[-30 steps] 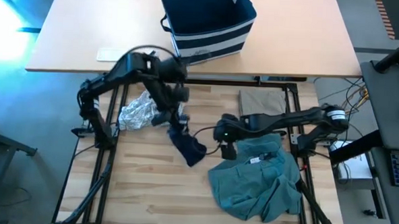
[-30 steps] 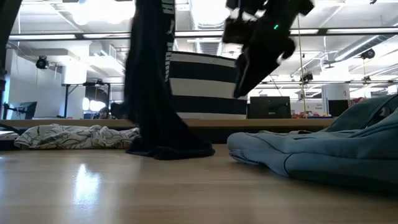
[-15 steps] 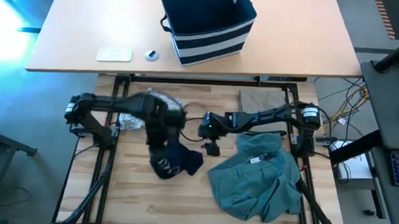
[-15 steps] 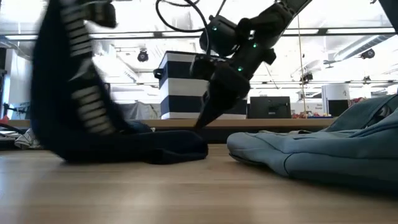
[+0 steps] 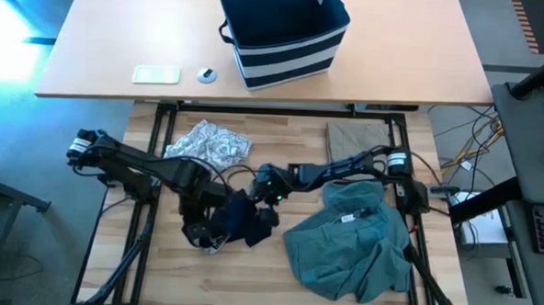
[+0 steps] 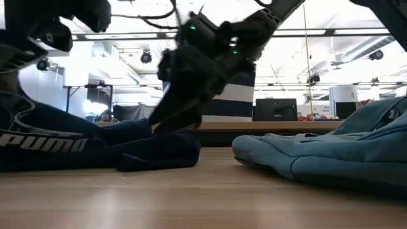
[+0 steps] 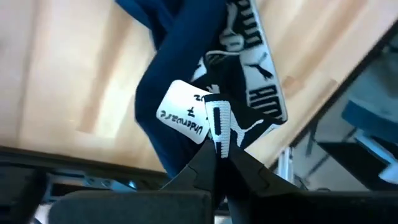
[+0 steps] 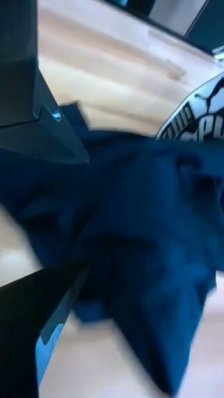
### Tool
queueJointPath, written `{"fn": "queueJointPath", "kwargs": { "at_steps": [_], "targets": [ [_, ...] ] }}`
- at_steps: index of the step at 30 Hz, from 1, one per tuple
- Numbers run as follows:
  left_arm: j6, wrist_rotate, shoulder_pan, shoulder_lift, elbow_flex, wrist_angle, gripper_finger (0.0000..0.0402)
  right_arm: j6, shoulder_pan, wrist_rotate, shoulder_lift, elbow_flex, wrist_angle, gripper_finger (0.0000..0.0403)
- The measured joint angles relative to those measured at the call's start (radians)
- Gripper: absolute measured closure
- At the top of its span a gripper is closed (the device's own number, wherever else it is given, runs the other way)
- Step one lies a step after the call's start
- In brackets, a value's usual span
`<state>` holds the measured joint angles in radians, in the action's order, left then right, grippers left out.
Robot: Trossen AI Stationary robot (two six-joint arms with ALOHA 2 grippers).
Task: Fold Laundry from Bin
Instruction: Fold the blue boxer
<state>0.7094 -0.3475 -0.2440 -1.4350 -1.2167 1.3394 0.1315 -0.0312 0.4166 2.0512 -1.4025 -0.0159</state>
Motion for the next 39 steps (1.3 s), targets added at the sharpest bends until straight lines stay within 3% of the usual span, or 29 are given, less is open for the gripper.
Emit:
{"fn": "queueJointPath", "kwargs": {
  "at_steps": [3,8,13,18,21,27,32,35,39],
  "targets": [
    [0.006,0.06,-0.002,0.044,0.041,-0.009,0.0401,0.055,0.032,-0.05,0.044,-0.107,-0.141,0.0159],
    [0.045,0.151,-0.002,0.159,0.149,-0.069,0.0401,0.061,0.083,-0.346,0.102,-0.253,-0.425,0.018],
    [0.091,0.184,-0.002,0.272,0.285,-0.208,0.0401,0.158,0.095,-0.263,0.16,-0.334,-0.516,0.0231],
    [0.137,0.205,-0.002,0.368,0.379,-0.298,0.0401,0.18,0.111,-0.271,0.152,-0.376,-0.633,0.0358],
    [0.142,0.223,-0.002,0.41,0.411,-0.297,0.0401,0.135,0.113,-0.282,0.103,-0.423,-0.778,0.0385],
    [0.174,0.308,-0.002,0.463,0.479,-0.386,0.0401,0.058,0.134,-0.282,-0.054,-0.53,-1.118,0.0392],
    [0.191,0.34,-0.001,0.447,0.562,-0.702,0.0401,0.015,0.191,-0.278,-0.174,-0.486,-1.21,0.038],
    [0.194,0.34,-0.001,0.412,0.605,-0.869,0.0401,0.045,0.215,-0.258,-0.219,-0.399,-1.241,0.035],
    [0.211,0.34,-0.001,0.351,0.631,-0.927,0.0401,0.105,0.228,-0.204,-0.231,-0.274,-1.251,0.0286]
  ]
}}
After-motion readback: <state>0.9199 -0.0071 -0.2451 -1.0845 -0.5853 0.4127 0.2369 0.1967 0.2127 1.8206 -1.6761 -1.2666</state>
